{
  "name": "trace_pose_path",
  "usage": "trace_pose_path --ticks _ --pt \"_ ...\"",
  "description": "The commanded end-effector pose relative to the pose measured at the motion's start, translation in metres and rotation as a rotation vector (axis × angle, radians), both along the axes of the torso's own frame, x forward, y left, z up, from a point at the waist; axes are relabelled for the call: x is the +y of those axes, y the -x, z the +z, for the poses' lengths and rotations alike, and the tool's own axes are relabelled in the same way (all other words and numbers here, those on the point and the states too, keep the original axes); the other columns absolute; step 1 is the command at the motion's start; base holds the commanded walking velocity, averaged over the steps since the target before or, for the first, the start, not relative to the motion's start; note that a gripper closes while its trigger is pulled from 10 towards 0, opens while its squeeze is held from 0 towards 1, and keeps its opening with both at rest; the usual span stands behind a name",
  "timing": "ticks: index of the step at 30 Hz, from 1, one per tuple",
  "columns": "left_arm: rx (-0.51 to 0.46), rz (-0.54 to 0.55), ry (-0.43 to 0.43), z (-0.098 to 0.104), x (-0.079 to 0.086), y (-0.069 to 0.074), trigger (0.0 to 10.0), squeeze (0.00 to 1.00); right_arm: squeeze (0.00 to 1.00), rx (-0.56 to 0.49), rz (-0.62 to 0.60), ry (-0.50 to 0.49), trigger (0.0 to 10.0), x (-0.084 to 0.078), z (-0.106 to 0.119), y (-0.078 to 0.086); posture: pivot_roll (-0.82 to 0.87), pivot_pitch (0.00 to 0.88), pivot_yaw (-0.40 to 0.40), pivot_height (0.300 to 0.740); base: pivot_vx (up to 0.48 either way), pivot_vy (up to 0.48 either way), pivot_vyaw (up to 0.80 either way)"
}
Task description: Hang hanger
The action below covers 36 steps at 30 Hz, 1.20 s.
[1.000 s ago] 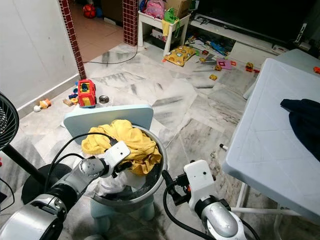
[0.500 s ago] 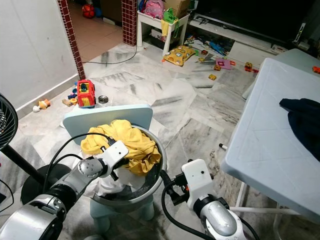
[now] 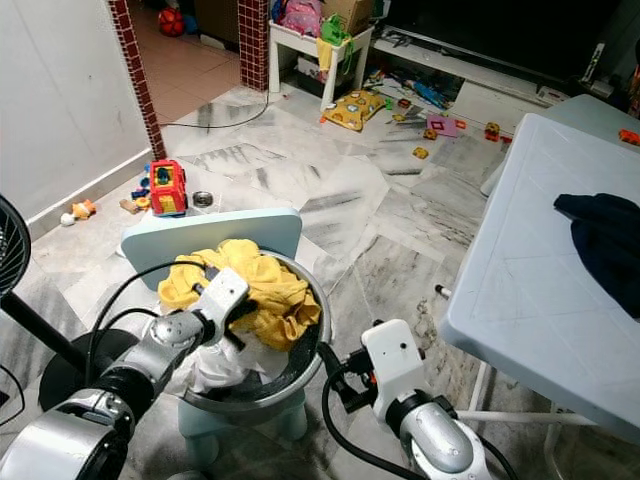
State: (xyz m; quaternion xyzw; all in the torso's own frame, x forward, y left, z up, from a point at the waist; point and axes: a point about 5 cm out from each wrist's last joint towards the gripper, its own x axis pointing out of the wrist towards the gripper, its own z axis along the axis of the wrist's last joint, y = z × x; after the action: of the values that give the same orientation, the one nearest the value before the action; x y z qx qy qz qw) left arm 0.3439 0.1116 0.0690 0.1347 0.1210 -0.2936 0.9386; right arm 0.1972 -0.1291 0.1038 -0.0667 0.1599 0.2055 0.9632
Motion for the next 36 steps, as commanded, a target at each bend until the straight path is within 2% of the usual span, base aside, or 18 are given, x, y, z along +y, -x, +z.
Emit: trace_pose_path --ticks 1,4,5,6,11,14,15,16,17,18,20,23,29,31,36 --pt "-0.097 -0.071 0.074 0.024 -0.015 -0.007 0.0 0.0 0.0 0.005 -0.011 0.012 10.0 -0.003 -0.002 0.0 0.03 0.1 -0.11 0.74 0.0 0.0 0.0" --pt "-0.145 -0.15 0.149 0.04 -0.029 -0.007 0.0 0.0 0.0 0.002 -0.019 0.013 10.0 -0.003 -0.003 -0.001 0.03 0.099 -0.107 0.74 0.0 0.0 0.0" --pt "-0.175 -0.193 0.2 0.052 -0.037 -0.006 0.0 0.0 0.0 0.0 -0.022 0.014 10.0 -0.003 -0.003 -0.002 0.03 0.096 -0.105 0.74 0.0 0.0 0.0" --pt "-0.175 -0.193 0.2 0.052 -0.037 -0.006 0.0 0.0 0.0 0.0 -0.022 0.014 10.0 -0.003 -0.003 -0.002 0.03 0.096 -0.105 0.74 0.0 0.0 0.0" --pt "-0.235 -0.322 0.348 0.088 -0.058 -0.003 0.0 0.0 0.0 -0.004 -0.03 0.013 10.0 -0.003 -0.002 -0.003 0.03 0.095 -0.108 0.74 0.0 0.0 0.0" --pt "-0.25 -0.399 0.438 0.111 -0.066 0.001 0.0 0.0 0.0 -0.002 -0.03 0.016 10.0 -0.003 -0.004 -0.002 0.03 0.092 -0.112 0.74 0.0 0.0 0.0" --pt "-0.277 -0.451 0.479 0.129 -0.071 0.005 0.0 0.0 0.0 0.001 -0.026 0.019 10.0 -0.002 -0.005 -0.002 0.03 0.088 -0.116 0.74 0.0 0.0 0.0" --pt "-0.277 -0.451 0.479 0.129 -0.071 0.005 0.0 0.0 0.0 0.001 -0.026 0.019 10.0 -0.002 -0.005 -0.002 0.03 0.088 -0.116 0.74 0.0 0.0 0.0" --pt "-0.318 -0.489 0.505 0.148 -0.072 0.008 0.0 0.0 0.0 0.002 -0.022 0.021 10.0 -0.002 -0.005 -0.003 0.04 0.085 -0.12 0.74 0.0 0.0 0.0" --pt "-0.335 -0.499 0.52 0.158 -0.072 0.009 0.0 0.0 0.0 0.002 -0.021 0.022 10.0 -0.002 -0.006 -0.004 0.04 0.084 -0.121 0.74 0.0 0.0 0.0" --pt "-0.346 -0.504 0.529 0.163 -0.072 0.009 0.0 0.0 0.0 0.002 -0.02 0.022 10.0 -0.002 -0.006 -0.004 0.04 0.084 -0.122 0.74 0.0 0.0 0.0" --pt "-0.414 -0.511 0.597 0.204 -0.059 0.01 0.0 0.0 0.0 -0.003 -0.009 0.024 10.0 -0.001 -0.008 -0.009 0.07 0.078 -0.13 0.74 0.0 0.0 0.0" --pt "-0.421 -0.519 0.609 0.219 -0.049 0.014 0.0 0.0 0.0 -0.009 0.003 0.02 10.0 0.003 -0.008 -0.013 0.09 0.07 -0.133 0.74 0.0 0.0 0.0" --pt "-0.4 -0.518 0.62 0.222 -0.04 0.018 0.0 0.0 0.0 -0.013 0.009 0.015 10.0 0.006 -0.009 -0.016 0.11 0.068 -0.134 0.74 0.0 0.0 0.0" --pt "-0.342 -0.507 0.608 0.213 -0.026 0.022 0.0 0.0 0.0 -0.015 0.013 0.012 10.0 0.007 -0.011 -0.018 0.12 0.068 -0.133 0.74 0.0 0.0 0.0"
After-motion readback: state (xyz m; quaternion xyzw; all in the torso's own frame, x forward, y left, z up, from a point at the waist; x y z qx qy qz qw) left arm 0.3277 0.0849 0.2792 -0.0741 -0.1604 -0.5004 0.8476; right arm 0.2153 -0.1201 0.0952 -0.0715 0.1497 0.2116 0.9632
